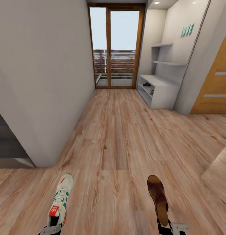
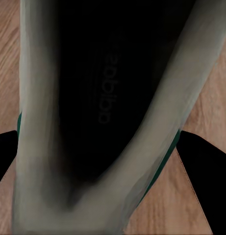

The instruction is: Pick up the two gym shoes and the two sandals from the corridor floor and place them onto the hallstand (shoe rack) in the corridor, making sure they are on the rack and not on the floor. Arrange them so the two gym shoes are next to each other and the two sandals are next to each other.

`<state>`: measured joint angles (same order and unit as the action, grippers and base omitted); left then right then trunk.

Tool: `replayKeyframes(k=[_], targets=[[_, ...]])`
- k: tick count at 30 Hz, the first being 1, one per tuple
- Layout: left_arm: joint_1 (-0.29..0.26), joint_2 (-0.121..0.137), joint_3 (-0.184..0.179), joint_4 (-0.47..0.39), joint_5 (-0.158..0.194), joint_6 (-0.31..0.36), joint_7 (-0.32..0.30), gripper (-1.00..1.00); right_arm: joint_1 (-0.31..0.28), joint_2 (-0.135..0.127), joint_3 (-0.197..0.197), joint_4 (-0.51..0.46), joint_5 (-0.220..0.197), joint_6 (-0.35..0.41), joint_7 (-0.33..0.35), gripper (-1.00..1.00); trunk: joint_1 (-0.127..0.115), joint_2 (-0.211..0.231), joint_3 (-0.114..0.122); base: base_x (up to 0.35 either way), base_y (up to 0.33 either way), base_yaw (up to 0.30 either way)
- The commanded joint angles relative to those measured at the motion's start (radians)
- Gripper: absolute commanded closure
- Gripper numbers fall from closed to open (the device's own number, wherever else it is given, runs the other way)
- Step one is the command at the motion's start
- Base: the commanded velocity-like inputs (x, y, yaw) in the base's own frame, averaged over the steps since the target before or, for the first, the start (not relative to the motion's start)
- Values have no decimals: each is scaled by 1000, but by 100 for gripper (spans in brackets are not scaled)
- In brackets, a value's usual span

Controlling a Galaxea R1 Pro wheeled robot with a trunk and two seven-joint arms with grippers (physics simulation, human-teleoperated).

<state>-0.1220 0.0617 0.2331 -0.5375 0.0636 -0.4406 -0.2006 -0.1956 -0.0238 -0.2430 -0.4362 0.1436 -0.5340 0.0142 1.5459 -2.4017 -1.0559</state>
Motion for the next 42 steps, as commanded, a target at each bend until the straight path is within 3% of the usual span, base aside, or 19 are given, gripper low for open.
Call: replayKeyframes(k=[1,42], targets=[[-1,0,4,1,7,-1,-10,100,-1,1,-7,1,7,-3,3,100,0,0,-1,340,0,0],[-1,-2,8,2,7,-15,-10,100,-1,1,-7,1,7,-3,2,100,0,0,-1,339,0,0]])
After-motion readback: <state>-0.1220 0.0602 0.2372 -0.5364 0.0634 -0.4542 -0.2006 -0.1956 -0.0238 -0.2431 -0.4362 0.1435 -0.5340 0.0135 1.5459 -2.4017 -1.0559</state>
